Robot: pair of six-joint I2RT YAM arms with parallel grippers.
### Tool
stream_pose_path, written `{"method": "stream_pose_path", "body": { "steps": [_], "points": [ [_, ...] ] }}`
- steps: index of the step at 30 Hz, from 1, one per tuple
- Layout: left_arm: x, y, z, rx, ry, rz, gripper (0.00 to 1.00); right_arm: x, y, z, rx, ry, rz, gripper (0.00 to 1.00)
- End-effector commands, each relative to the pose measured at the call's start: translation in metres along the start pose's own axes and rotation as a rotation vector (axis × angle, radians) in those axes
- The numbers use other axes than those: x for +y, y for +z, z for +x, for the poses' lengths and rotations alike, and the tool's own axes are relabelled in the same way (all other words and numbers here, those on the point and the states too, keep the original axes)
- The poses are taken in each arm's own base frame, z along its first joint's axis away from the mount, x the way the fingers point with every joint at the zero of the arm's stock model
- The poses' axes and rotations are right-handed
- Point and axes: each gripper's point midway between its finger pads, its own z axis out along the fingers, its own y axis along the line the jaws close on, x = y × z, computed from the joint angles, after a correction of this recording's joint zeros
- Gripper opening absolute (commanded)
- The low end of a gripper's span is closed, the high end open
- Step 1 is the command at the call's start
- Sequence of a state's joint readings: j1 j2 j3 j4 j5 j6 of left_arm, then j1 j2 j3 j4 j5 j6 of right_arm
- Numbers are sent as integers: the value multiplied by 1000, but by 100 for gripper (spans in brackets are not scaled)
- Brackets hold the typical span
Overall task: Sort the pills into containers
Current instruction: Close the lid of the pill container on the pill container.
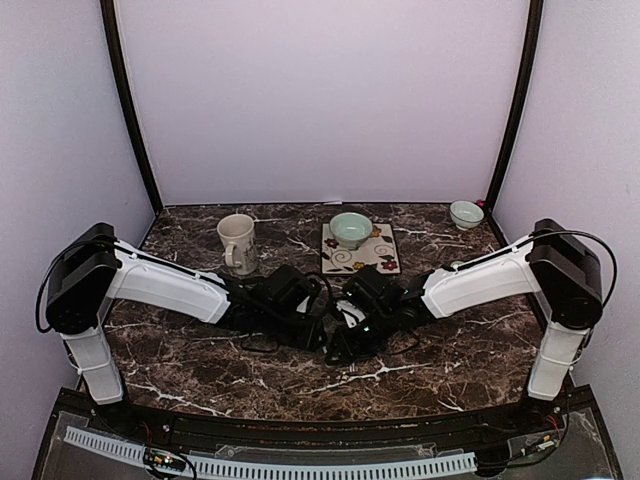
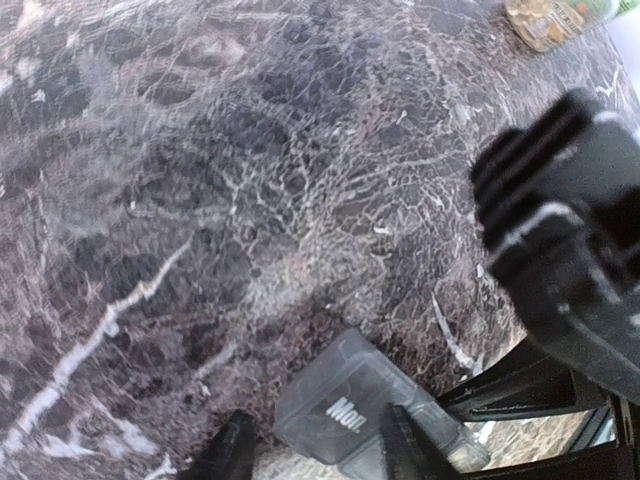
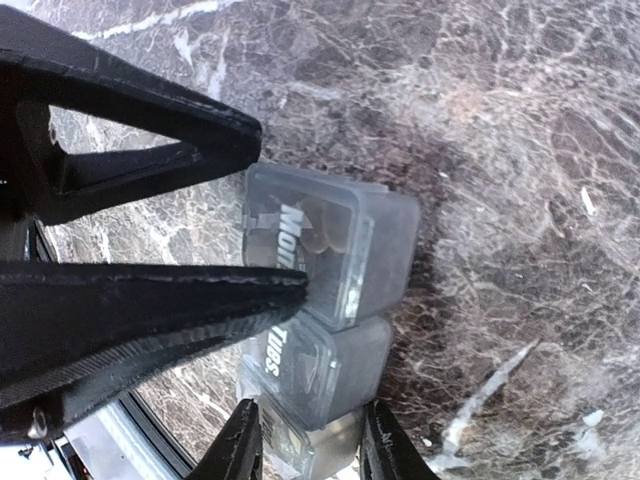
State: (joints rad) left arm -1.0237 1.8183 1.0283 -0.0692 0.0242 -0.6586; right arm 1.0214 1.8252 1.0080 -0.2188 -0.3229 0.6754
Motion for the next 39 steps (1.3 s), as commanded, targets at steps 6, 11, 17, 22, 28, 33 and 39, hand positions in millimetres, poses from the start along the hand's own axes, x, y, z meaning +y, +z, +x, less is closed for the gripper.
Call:
{"method": "stream_pose_path", "body": {
  "steps": [6,11,17,22,28,33,39],
  "points": [
    [1,-25,-14,-67,-59,-1,78,-32,29,52,169,34,59,27],
    [9,-37,-8,-94,-125,6,81,-30,27,50,157,70,15,25],
    [23,-55,3,-152,-241,25,81,-24,21,43,138,101,-46,23],
    [25,-69,7,-193,-272,70,81,-15,12,30,113,108,-97,21],
    [27,-74,16,-192,-253,100,80,-10,-2,12,92,108,-142,20],
    [31,-83,17,-225,-272,112,80,-21,-7,-4,79,123,-149,20],
    [33,-89,20,-226,-236,104,79,-33,-4,-8,175,24,-129,20]
  ]
}}
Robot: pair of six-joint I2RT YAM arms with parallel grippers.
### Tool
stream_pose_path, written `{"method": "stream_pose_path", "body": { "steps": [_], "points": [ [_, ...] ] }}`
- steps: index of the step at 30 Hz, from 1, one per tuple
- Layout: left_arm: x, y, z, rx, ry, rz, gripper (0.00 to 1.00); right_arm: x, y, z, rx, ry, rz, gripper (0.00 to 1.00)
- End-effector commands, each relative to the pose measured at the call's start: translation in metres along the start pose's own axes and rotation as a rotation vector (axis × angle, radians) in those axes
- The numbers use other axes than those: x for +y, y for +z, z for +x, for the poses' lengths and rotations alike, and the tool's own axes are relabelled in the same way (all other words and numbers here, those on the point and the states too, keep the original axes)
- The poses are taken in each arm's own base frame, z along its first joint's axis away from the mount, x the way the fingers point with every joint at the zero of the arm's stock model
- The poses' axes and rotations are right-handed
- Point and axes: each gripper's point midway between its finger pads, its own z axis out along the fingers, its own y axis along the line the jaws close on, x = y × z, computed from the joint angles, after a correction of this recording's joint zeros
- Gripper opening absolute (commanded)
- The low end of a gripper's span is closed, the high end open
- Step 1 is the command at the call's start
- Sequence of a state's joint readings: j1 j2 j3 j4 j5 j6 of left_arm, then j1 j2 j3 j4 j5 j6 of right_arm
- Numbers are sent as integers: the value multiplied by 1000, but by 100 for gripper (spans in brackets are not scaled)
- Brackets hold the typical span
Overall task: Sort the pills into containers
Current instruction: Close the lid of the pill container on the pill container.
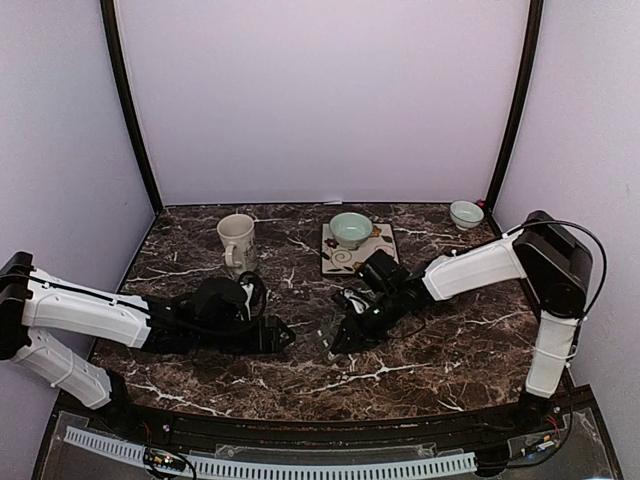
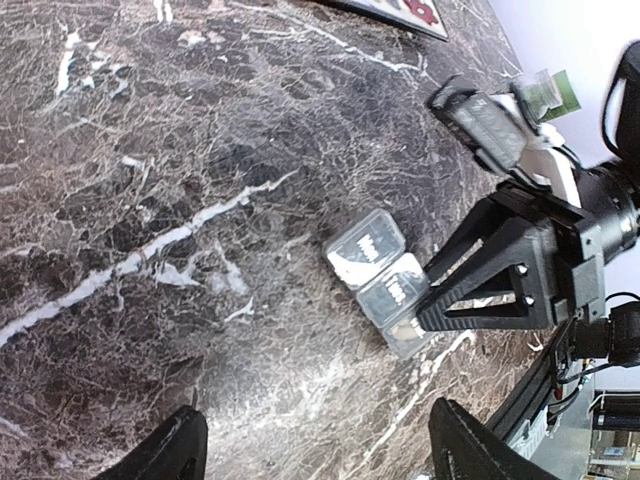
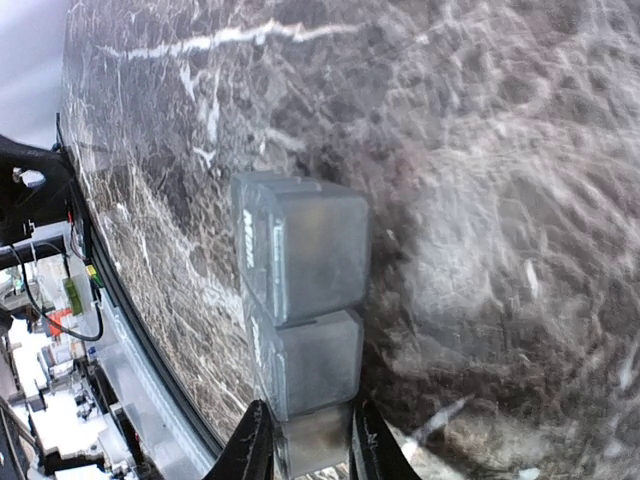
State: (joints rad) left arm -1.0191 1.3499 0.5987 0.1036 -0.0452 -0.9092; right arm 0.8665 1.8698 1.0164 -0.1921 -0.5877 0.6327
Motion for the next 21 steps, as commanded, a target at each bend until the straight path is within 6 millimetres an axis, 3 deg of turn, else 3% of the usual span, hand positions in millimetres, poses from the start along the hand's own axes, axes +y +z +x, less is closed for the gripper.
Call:
{"method": "stream_pose_path", "body": {
  "steps": [1,5,10,14,21],
  "points": [
    [-1,-7,-4,-19,27,7,79,-27,6,8,132,-65,71,20],
    [-1,-9,-3,-5,63,2,79,-36,2,4,184,-140,117,23],
    [-2,-8,-2,13,93,-9,79,-49,-10,-16,146,-180,196,42],
    [-2,-8,-3,10,102,-10,80,-46,-21,-32,87,-197,211,52],
    [-5,-9,-9,-6,124,-18,80,-38,-41,-55,-18,-214,263,56]
  ]
}}
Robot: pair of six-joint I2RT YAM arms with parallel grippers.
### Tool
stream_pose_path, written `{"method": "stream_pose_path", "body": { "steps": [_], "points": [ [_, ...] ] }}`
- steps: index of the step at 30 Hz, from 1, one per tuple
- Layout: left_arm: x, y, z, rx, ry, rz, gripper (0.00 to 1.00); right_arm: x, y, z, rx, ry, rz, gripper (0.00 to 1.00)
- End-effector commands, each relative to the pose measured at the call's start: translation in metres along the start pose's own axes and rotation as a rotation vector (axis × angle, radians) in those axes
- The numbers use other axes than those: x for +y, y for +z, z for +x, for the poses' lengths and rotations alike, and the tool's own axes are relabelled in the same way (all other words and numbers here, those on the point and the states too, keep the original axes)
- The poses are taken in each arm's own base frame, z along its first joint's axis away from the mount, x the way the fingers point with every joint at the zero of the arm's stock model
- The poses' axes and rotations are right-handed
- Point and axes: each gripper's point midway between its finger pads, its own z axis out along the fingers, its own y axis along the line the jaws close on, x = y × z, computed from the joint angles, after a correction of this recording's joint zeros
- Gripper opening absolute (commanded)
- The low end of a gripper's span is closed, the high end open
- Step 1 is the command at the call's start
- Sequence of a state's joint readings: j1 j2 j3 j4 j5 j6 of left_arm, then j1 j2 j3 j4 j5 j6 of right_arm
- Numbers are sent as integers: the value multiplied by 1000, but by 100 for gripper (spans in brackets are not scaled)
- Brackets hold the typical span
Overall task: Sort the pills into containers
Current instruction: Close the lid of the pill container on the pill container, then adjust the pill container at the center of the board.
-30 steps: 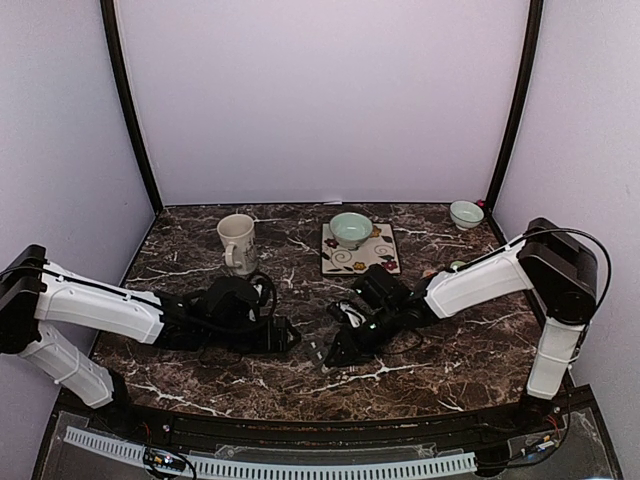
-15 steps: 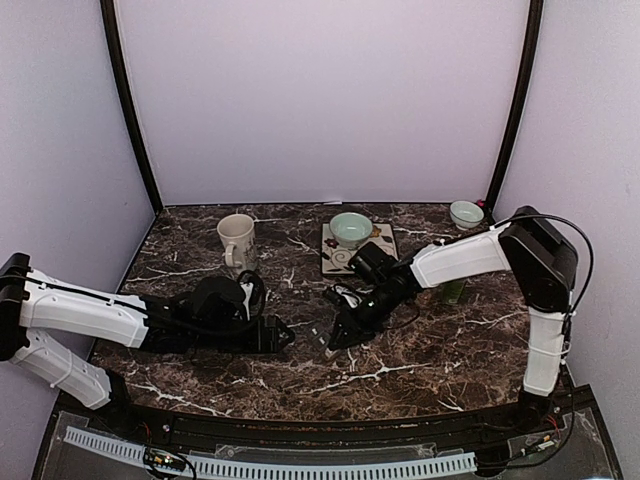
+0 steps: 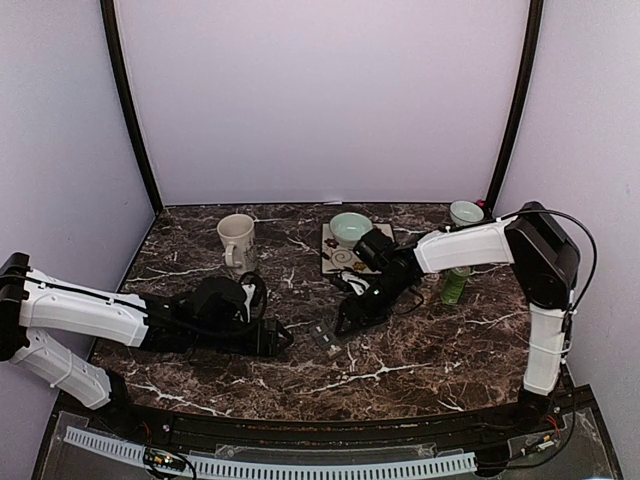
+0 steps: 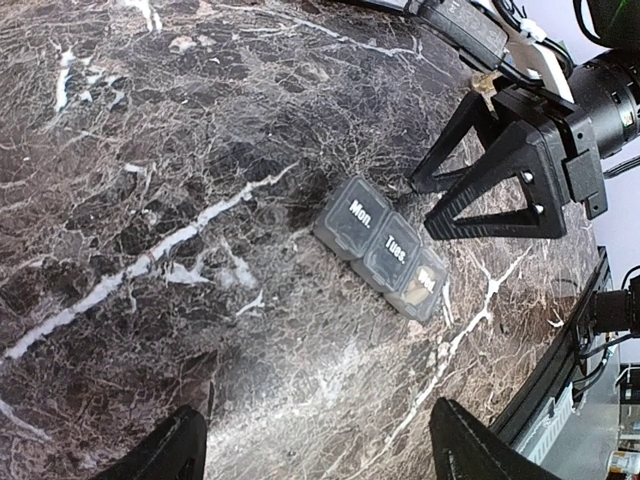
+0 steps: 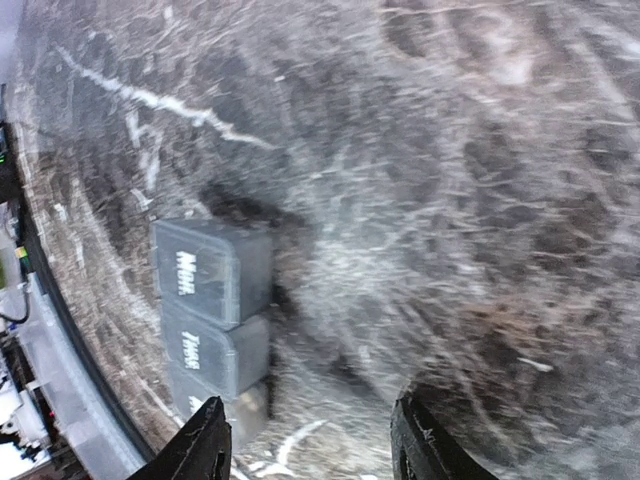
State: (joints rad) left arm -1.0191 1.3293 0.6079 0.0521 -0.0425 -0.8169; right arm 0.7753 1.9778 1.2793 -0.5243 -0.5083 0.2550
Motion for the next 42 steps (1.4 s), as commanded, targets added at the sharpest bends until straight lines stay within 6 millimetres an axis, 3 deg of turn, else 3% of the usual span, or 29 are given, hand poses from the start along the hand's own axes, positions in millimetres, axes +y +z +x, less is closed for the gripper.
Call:
{"method": "stream_pose_path", "body": {
  "steps": [1,6,10,15,17,19,25,31,42],
  "points": [
    [-6,-4,-14,-31,39,-10,80,-17,-21,-12,-72,12,141,56],
    [-10,1,-28,-57,97,-50,78,-20,-53,-15,-223,88,240,49],
    [-14,9,-43,-76,121,-72,58,-17,-61,0,-281,110,324,33],
    [-9,31,-54,-39,97,-81,26,4,-45,21,-275,104,322,5],
    [-10,41,-58,-20,96,-72,24,14,-32,30,-262,101,305,0],
    [-7,51,-58,13,105,-89,23,25,-21,36,-257,92,298,0],
    [-4,67,-62,50,89,-59,7,45,3,43,-240,82,256,0],
    [-3,77,-57,87,92,-45,6,50,20,45,-216,93,227,0],
    [-8,89,-55,109,100,-7,7,47,29,46,-202,108,223,0]
  ]
}}
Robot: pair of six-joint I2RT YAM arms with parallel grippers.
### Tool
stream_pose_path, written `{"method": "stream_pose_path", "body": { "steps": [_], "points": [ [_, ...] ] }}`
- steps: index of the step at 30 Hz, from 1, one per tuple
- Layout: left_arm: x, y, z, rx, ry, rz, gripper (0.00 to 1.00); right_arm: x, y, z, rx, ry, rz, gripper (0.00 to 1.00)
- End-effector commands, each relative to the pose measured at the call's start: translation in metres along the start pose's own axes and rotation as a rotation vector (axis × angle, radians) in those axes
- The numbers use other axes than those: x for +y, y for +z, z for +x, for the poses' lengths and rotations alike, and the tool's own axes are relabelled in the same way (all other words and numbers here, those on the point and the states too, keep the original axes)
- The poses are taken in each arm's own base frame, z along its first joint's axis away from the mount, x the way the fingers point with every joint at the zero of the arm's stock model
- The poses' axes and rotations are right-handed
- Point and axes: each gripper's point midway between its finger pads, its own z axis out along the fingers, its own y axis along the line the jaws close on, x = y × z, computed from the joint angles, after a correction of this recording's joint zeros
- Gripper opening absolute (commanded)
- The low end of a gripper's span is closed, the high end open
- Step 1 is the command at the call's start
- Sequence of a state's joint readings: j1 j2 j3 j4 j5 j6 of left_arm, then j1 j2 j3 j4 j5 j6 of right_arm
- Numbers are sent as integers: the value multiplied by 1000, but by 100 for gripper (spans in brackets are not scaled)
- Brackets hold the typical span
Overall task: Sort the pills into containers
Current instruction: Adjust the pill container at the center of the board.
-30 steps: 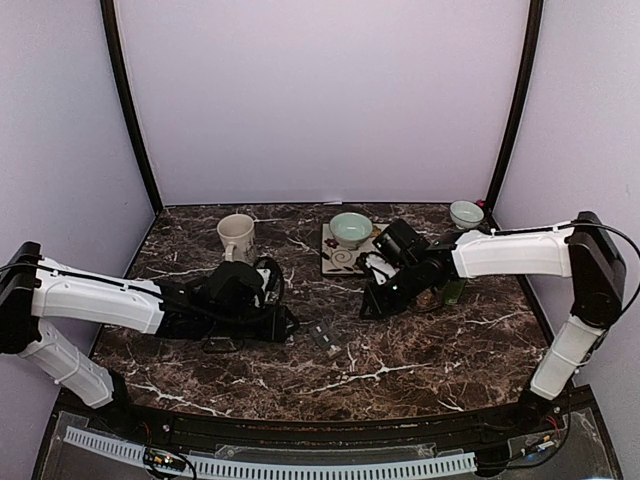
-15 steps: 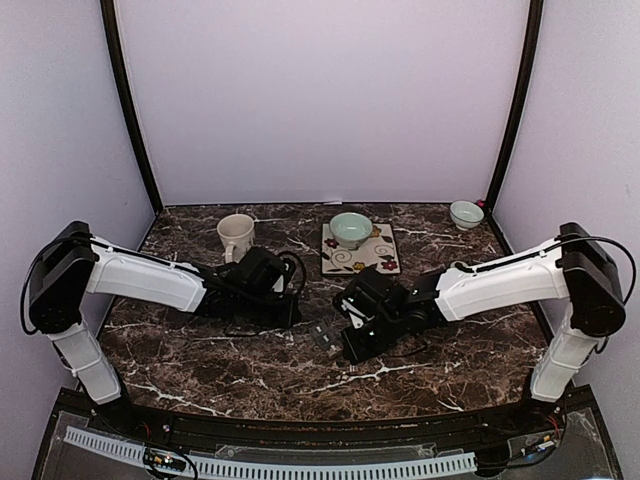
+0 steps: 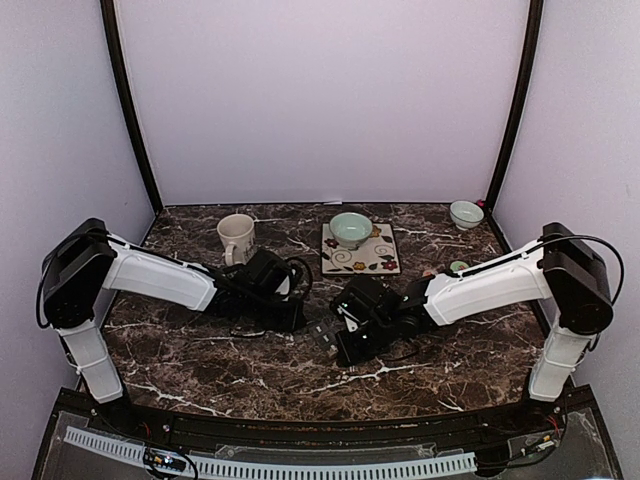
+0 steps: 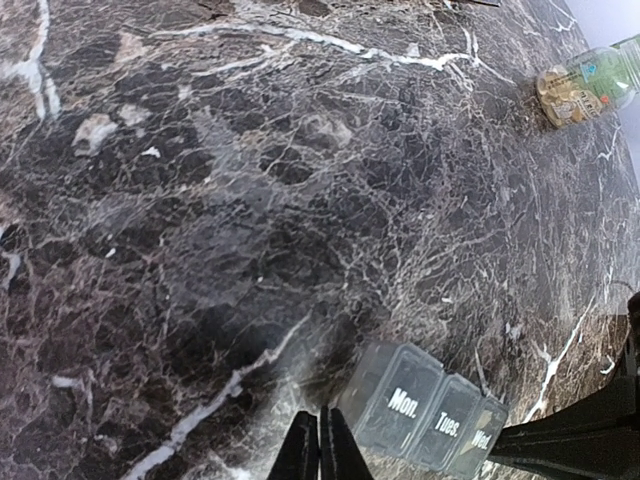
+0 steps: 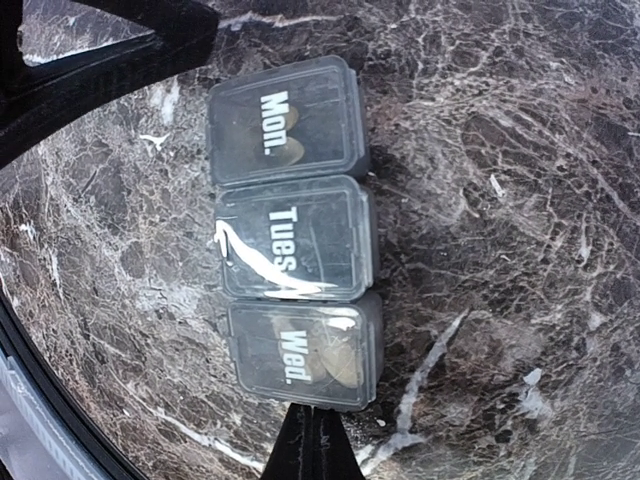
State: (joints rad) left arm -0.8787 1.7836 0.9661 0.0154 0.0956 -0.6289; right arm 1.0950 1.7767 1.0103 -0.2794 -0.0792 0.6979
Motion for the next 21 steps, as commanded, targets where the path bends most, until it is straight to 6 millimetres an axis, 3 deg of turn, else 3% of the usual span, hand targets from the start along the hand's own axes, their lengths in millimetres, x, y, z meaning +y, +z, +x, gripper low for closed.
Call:
{"method": "stream_pose_path", "body": {
  "steps": [1,21],
  "points": [
    [-13,0,-14,-18,24,49,7,4,7,0,-2,5,-9,0],
    [-6,11,-1,30,27,37,7,-10,9,-14,-28,25,33,0]
  ]
}}
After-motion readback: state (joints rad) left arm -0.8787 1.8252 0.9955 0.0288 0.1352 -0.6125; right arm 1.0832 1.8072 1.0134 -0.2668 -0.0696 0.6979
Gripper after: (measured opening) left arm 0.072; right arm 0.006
